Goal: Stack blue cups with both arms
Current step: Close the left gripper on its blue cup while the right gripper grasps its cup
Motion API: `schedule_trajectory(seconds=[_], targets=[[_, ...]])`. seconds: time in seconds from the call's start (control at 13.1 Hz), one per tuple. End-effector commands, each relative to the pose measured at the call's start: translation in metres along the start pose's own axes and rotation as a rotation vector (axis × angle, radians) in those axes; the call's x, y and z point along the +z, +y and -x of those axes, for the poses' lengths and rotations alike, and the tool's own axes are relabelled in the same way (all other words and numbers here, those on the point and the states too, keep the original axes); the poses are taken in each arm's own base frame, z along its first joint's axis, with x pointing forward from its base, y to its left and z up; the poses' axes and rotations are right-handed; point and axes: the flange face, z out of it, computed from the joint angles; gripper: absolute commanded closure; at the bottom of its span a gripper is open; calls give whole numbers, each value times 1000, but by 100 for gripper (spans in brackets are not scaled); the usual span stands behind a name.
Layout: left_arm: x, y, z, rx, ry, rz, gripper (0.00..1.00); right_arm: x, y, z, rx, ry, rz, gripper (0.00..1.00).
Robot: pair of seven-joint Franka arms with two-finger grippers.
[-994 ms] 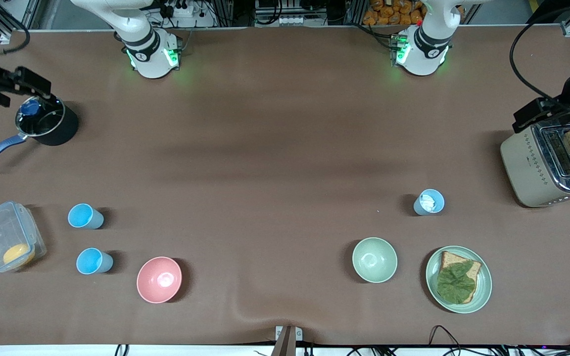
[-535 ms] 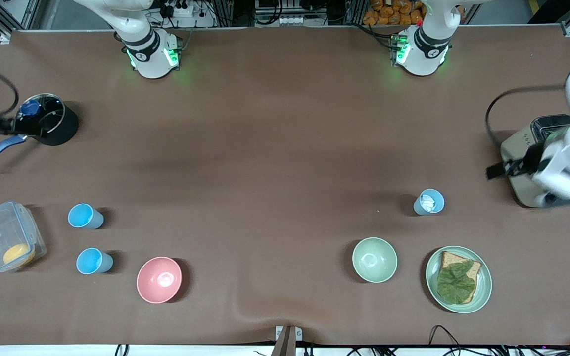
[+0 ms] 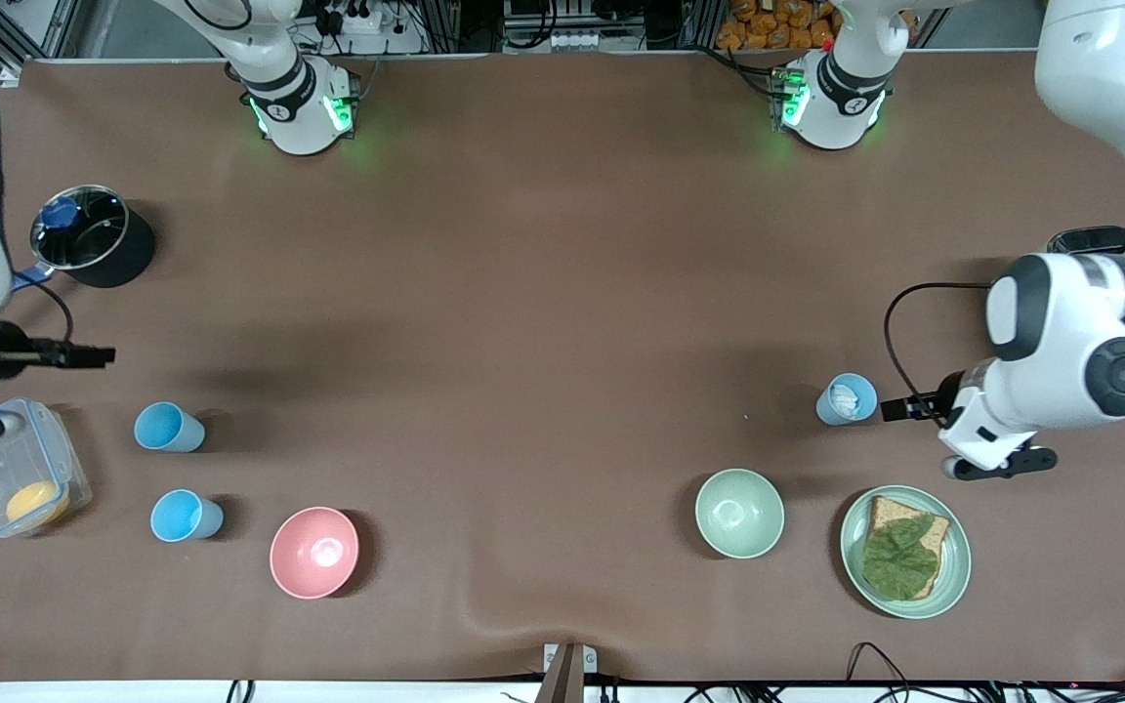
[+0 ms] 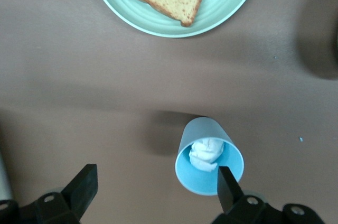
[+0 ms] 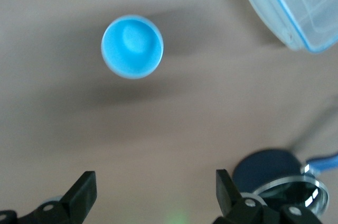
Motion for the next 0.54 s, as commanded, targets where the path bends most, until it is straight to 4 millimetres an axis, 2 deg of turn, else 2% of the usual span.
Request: schedule_trajectory(seconds=[0.0, 0.15, 0.23, 0.31, 0.46], targets=[[24, 1, 16, 12, 25, 10, 0, 45, 36, -27, 1, -11, -18, 0], [38, 0, 20, 9, 40, 14, 0, 87, 43, -49, 4, -7, -26, 0], [44, 2, 21, 12, 46, 16, 0, 98, 35, -54, -7, -17, -24, 0], [51, 1, 22, 9, 50, 19, 0, 95, 27, -54, -19, -18, -18, 0], [64, 1, 26, 8, 72, 27, 0, 93, 29, -54, -16, -9, -19, 0]])
